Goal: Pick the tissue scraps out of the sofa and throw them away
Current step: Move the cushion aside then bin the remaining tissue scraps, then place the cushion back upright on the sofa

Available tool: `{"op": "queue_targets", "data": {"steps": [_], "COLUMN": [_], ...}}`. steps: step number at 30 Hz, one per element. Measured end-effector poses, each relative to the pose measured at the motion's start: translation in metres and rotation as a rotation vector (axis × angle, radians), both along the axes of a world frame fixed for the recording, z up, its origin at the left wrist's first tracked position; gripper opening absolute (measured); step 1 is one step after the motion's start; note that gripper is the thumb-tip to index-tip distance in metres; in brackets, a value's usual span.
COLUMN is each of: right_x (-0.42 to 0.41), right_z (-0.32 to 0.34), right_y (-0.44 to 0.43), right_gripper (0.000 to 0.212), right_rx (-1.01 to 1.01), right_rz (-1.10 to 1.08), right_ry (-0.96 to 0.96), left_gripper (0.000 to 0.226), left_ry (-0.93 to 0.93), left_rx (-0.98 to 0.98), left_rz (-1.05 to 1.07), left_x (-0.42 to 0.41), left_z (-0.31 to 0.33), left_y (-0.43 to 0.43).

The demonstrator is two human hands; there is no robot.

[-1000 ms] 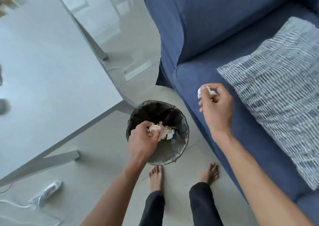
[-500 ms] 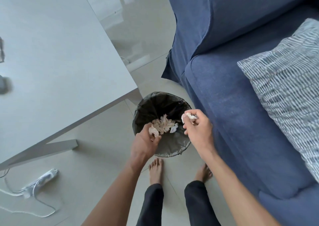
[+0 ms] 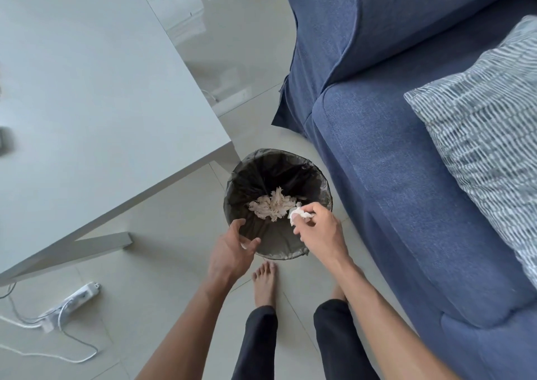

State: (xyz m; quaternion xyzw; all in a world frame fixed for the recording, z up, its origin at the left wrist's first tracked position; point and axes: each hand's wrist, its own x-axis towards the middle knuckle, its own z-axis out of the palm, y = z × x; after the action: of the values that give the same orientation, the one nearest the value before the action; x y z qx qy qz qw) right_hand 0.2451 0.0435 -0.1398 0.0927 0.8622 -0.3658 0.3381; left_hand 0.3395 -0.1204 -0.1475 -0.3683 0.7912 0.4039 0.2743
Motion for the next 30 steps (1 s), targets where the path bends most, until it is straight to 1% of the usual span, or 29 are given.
{"op": "queue_targets", "data": {"steps": [2,6,7,11,13,16,23,27,30], "right_x": [0.002,0.006,0.008,0.014,0.014,0.006,-0.037,-0.069,-0.090], "right_z": [-0.007,-0.021,-0.024,-0.032,-0.031,-0.022,0.034,0.070,0.097], "right_y": [0.002,0.008,0.010,0.023,0.030,0.039,0.057,0.087,0.115], "right_gripper": [0.023,0.047,0.049,0.036,0.032,0.030,0.029,0.027,0.025], "right_rx": [0.033,0.078,0.088,0.097,0.100,0.107,0.015,-0.089,-0.144], "right_rz": [0.031,0.040,0.042,0.052,0.059,0.024,-0.118,-0.273,-0.392], "right_ry": [-0.048,-0.191,-0.223,-0.286,-0.285,-0.198,0.153,0.324,0.447], "left_gripper": [0.061,0.060,0.060,0.059,0.059,0.058,0.048,0.039,0.036], "left_ry": [-0.009,-0.011,-0.011,-0.019,-0.021,-0.010,0.090,0.219,0.388], "left_rx": [0.007,-0.007,-0.010,-0.028,-0.036,-0.045,-0.069,-0.080,-0.103], "left_rz": [-0.005,-0.041,-0.047,-0.084,-0.096,-0.102,-0.081,-0.104,-0.155], "left_x": [0.002,0.008,0.010,0.012,0.011,0.007,-0.030,-0.081,-0.131], "left_z": [0.001,0.003,0.004,0.004,0.005,0.006,0.013,0.033,0.054], "left_y": [0.002,0.004,0.004,0.003,0.003,0.005,0.020,0.049,0.078]}}
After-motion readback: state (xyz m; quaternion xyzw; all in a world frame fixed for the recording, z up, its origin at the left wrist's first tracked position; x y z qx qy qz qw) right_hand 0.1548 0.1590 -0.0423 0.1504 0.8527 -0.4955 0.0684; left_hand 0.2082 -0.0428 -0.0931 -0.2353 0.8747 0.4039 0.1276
